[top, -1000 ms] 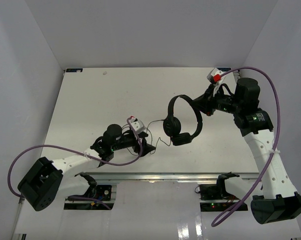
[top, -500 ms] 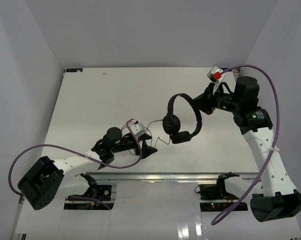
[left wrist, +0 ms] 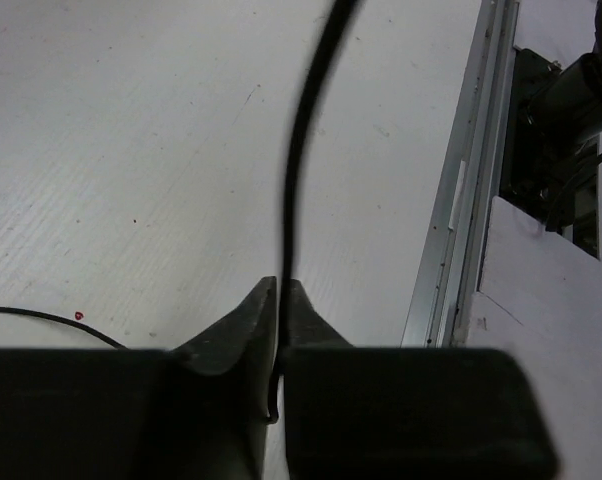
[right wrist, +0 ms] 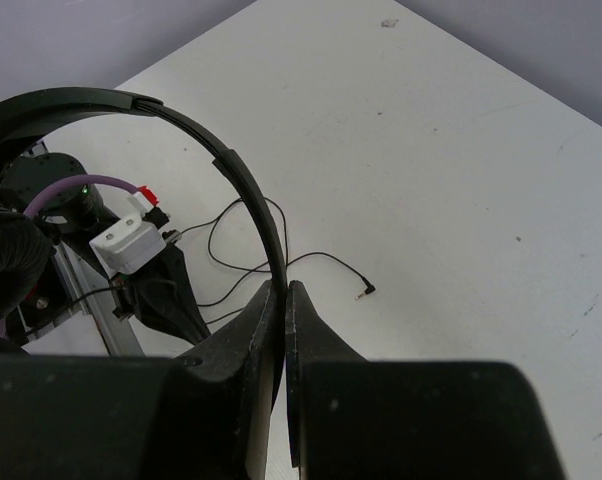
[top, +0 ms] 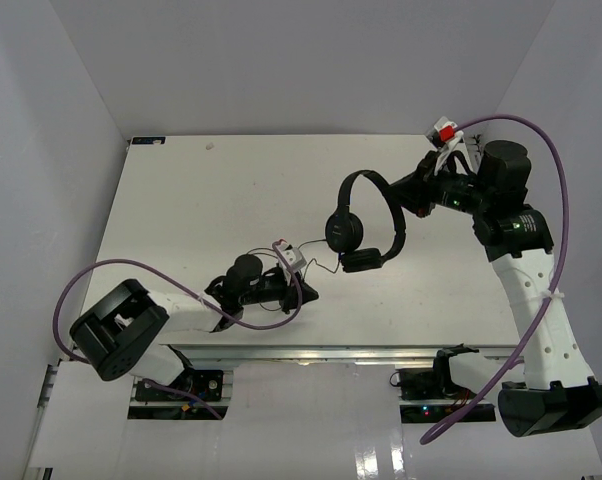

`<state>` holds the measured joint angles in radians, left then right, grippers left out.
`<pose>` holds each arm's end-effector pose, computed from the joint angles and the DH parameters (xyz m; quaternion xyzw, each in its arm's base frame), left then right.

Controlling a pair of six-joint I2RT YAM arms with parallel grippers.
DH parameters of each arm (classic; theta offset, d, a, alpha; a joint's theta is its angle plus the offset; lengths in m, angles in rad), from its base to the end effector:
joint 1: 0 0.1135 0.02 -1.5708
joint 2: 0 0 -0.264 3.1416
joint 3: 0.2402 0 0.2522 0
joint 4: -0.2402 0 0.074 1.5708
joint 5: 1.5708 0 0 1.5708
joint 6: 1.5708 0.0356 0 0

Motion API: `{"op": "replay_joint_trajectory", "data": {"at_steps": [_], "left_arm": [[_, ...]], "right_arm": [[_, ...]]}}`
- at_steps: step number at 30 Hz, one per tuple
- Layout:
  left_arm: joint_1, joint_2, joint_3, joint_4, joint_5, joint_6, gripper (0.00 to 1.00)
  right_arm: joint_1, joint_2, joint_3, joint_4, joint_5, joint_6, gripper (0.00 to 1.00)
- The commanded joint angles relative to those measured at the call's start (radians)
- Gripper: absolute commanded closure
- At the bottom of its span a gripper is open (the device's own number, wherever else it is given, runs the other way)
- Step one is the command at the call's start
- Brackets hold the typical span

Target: Wrap the headphones

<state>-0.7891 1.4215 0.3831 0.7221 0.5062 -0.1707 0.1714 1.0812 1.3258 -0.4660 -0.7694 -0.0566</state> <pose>0.1686 -0.1943 0.1613 0.3785 0.7020 -0.4422 0.4104 0.2087 0.0613 0.4422 -0.3152 0.6925 0.3258 0.5612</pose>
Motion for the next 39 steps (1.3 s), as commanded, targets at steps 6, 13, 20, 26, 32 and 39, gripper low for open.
{"op": "replay_joint_trajectory", "data": {"at_steps": [6, 13, 20, 26, 32, 39], "left_arm": [[-0.005, -0.130, 0.093, -0.175, -0.013, 0.006, 1.00], [0.008, -0.177, 0.343, -0.721, -0.057, 0.025, 1.00], [0.040, -0.186, 0.564, -1.113, -0.159, -0.053, 1.00], [0.052, -0.174, 0.697, -1.288, -0.305, -0.156, 1.00], [0.051, -0.152, 0.866, -1.385, -0.366, -0.218, 1.00], [0.047, -0.040, 1.063, -1.493, -0.218, -0.259, 1.00]], "right_arm": [[-0.007, -0.068, 0.011, 0.007, -0.004, -0.043, 0.92], [0.068, -0.142, -0.076, -0.033, 0.109, -0.139, 0.92], [0.142, -0.195, -0.147, -0.053, 0.265, -0.252, 0.92], [0.196, -0.232, -0.237, -0.027, 0.412, -0.263, 0.92], [0.210, -0.241, -0.312, 0.048, 0.548, -0.167, 0.92], [0.244, -0.196, -0.369, 0.139, 0.699, -0.041, 0.92]]}}
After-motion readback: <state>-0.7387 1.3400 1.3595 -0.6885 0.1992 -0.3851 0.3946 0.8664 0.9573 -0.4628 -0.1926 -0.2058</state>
